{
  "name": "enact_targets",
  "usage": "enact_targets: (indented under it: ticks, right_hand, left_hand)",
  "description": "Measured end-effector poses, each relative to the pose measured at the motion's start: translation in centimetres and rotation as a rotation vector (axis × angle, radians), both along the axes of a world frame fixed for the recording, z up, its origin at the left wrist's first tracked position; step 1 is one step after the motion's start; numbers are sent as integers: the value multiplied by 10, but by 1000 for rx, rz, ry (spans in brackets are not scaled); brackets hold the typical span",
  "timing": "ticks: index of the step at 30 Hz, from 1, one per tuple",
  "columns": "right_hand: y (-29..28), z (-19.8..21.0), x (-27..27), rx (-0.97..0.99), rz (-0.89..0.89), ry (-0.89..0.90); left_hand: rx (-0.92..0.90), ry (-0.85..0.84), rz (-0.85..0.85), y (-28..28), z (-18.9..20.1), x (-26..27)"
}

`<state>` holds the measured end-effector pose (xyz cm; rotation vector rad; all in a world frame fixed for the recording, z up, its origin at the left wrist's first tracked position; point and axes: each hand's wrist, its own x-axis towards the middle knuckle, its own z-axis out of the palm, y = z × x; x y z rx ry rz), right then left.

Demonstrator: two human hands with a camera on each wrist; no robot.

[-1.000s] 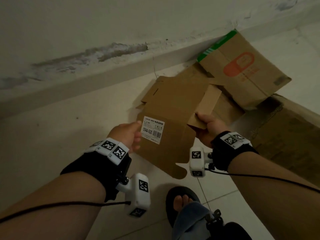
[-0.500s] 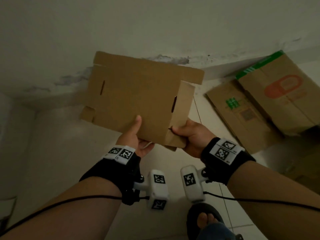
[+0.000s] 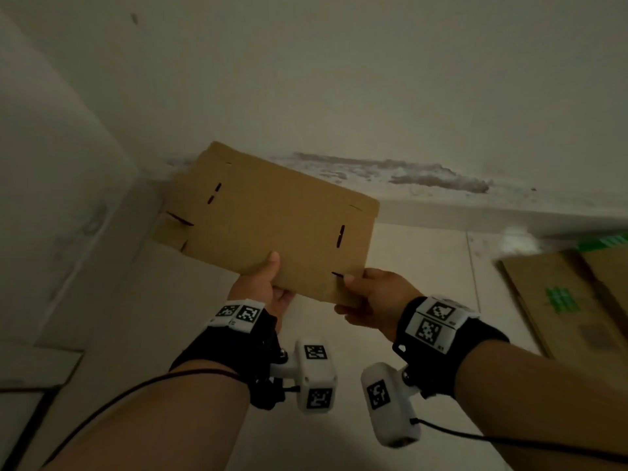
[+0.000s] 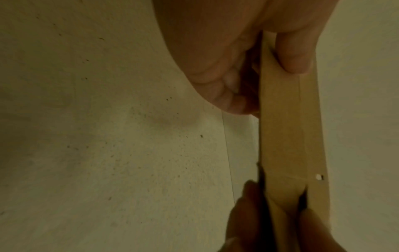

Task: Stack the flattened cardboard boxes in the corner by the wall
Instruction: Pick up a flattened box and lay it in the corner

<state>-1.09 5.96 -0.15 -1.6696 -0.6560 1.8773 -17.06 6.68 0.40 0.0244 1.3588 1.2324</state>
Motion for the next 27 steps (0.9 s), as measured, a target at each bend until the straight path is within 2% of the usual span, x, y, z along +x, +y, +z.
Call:
enact_targets:
  ticks: [6, 18, 25, 27]
  right_hand:
    - [24, -28, -71, 37, -25, -68]
    - [54, -108, -180, -54, -13, -119]
    - [67, -134, -215, -115, 64, -285]
    - [72, -137, -220, -149, 78, -272]
  left_hand:
    - [-41, 11, 52, 4, -31, -57]
    - [-254, 210, 25, 16, -96, -177]
    - [-276, 217, 7, 13, -115, -205]
    - [-287, 204, -5, 15, -116, -206]
